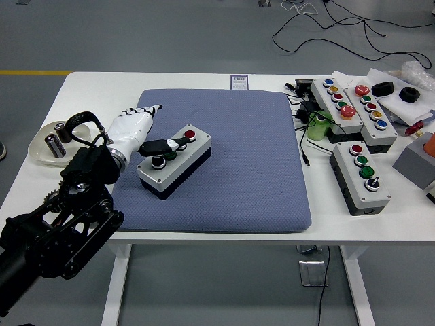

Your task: Pick up the button,place it on the desk,press the button,press the button

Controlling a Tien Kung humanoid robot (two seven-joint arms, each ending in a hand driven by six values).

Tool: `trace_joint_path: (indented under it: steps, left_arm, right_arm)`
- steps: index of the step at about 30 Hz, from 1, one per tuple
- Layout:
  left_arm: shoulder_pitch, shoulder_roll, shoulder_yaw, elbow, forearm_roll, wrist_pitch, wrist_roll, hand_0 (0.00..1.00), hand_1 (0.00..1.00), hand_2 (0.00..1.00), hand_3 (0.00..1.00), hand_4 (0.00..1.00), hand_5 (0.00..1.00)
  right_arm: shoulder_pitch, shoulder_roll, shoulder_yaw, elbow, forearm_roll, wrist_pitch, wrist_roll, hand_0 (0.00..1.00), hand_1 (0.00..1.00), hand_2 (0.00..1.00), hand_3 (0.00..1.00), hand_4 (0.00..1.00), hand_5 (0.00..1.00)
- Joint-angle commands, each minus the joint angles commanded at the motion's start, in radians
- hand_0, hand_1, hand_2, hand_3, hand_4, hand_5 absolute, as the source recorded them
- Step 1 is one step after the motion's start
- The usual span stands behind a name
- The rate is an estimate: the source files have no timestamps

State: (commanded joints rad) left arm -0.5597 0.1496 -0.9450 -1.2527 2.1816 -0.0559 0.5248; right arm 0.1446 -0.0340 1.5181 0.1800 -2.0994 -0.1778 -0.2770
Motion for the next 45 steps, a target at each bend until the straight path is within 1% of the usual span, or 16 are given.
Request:
trace_joint_path:
  steps: [5, 10, 11, 16, 17, 22, 23, 25, 32, 34, 35, 39, 40, 41, 43, 45]
  left_arm:
    - [-0.008, -0.007, 0.024, 0.023, -0.016, -0.015, 0.025, 0.998, 0.998, 0.998, 0.998, 0.998, 0.904]
    - [-0.021, -0.018, 0.048, 0.062, -0.01, -0.021, 0.059, 0.998, 0.998, 0.998, 0.998, 0.998, 0.904]
    - [-0.023, -0.021, 0.051, 0.07, -0.008, -0.021, 0.068, 0.998, 0.998, 0.998, 0.998, 0.998, 0.843]
    - [-0.032, -0.026, 0.064, 0.085, 0.005, -0.049, 0.083, 0.998, 0.998, 0.998, 0.998, 0.998, 0.843]
    - [-0.034, -0.026, 0.066, 0.085, 0.005, -0.052, 0.084, 0.956, 0.998, 0.998, 0.972, 0.998, 0.729]
    - [-0.033, -0.028, 0.077, 0.072, -0.018, -0.042, 0.09, 0.956, 0.998, 0.998, 0.972, 0.998, 0.729]
    - [-0.032, -0.028, 0.078, 0.067, -0.027, -0.038, 0.092, 0.938, 0.998, 0.998, 0.95, 0.998, 0.777]
    - [-0.032, -0.029, 0.08, 0.064, -0.039, -0.033, 0.095, 0.938, 0.998, 0.998, 0.95, 0.998, 0.777]
    - [-0.037, -0.031, 0.104, 0.089, -0.057, -0.065, 0.121, 0.929, 0.995, 0.998, 0.943, 0.998, 0.789]
    - [-0.037, -0.032, 0.11, 0.092, -0.054, -0.061, 0.121, 0.929, 0.995, 0.998, 0.943, 0.998, 0.789]
    - [-0.038, -0.032, 0.112, 0.092, -0.05, -0.056, 0.121, 0.837, 0.938, 0.972, 0.852, 0.998, 0.715]
    - [-0.044, -0.034, 0.117, 0.096, -0.018, -0.015, 0.121, 0.837, 0.938, 0.972, 0.852, 0.998, 0.715]
    - [-0.045, -0.033, 0.115, 0.099, -0.008, -0.013, 0.121, 0.837, 0.938, 0.972, 0.852, 0.998, 0.715]
    - [-0.046, -0.032, 0.114, 0.102, -0.002, -0.013, 0.121, 0.393, 0.511, 0.498, 0.543, 0.721, 0.29]
    - [-0.047, -0.028, 0.114, 0.107, 0.015, -0.017, 0.119, 0.393, 0.511, 0.498, 0.543, 0.721, 0.29]
    - [-0.046, -0.025, 0.115, 0.11, 0.031, -0.02, 0.097, 0.393, 0.511, 0.498, 0.543, 0.721, 0.29]
  right_arm:
    - [-0.001, -0.001, -0.002, 0.0, 0.003, 0.0, 0.001, 0.671, 0.645, 0.687, 0.63, 0.309, 0.179]
    - [-0.001, -0.001, -0.003, 0.0, 0.003, 0.0, 0.001, 0.671, 0.645, 0.687, 0.63, 0.309, 0.179]
    - [-0.001, -0.001, -0.003, 0.0, 0.003, 0.0, 0.001, 0.671, 0.645, 0.687, 0.63, 0.309, 0.179]
    - [-0.001, -0.001, -0.002, 0.0, 0.004, 0.0, 0.0, 0.671, 0.645, 0.687, 0.63, 0.309, 0.179]
    - [-0.001, -0.001, -0.002, 0.0, 0.004, 0.0, 0.0, 0.671, 0.645, 0.687, 0.63, 0.309, 0.179]
    - [-0.002, -0.001, 0.003, 0.0, -0.001, 0.0, -0.001, 0.671, 0.645, 0.687, 0.63, 0.309, 0.179]
    - [-0.002, -0.001, 0.003, 0.0, -0.001, 0.001, -0.001, 0.671, 0.645, 0.687, 0.63, 0.309, 0.179]
    - [-0.002, -0.002, 0.003, 0.0, -0.002, 0.001, -0.001, 0.671, 0.645, 0.687, 0.63, 0.309, 0.179]
    - [-0.005, -0.002, 0.007, 0.0, -0.008, 0.002, -0.002, 0.671, 0.645, 0.687, 0.63, 0.309, 0.179]
    - [-0.006, -0.003, 0.007, 0.0, -0.008, 0.002, -0.003, 0.671, 0.645, 0.687, 0.63, 0.309, 0.179]
    - [-0.007, -0.003, 0.007, 0.0, -0.009, 0.002, -0.003, 0.67, 0.644, 0.687, 0.63, 0.309, 0.178]
    - [-0.007, -0.003, 0.01, 0.0, -0.013, 0.002, -0.003, 0.67, 0.644, 0.687, 0.63, 0.309, 0.178]
    - [-0.008, -0.003, 0.01, 0.0, -0.012, 0.002, -0.003, 0.67, 0.644, 0.687, 0.63, 0.309, 0.178]
    - [-0.008, -0.003, 0.009, 0.0, -0.011, 0.002, -0.003, 0.67, 0.644, 0.687, 0.63, 0.309, 0.178]
    - [-0.008, -0.003, 0.005, 0.0, -0.007, 0.002, -0.003, 0.67, 0.644, 0.687, 0.63, 0.309, 0.178]
    - [-0.008, -0.002, 0.001, 0.0, -0.001, 0.002, -0.003, 0.67, 0.644, 0.687, 0.63, 0.309, 0.178]
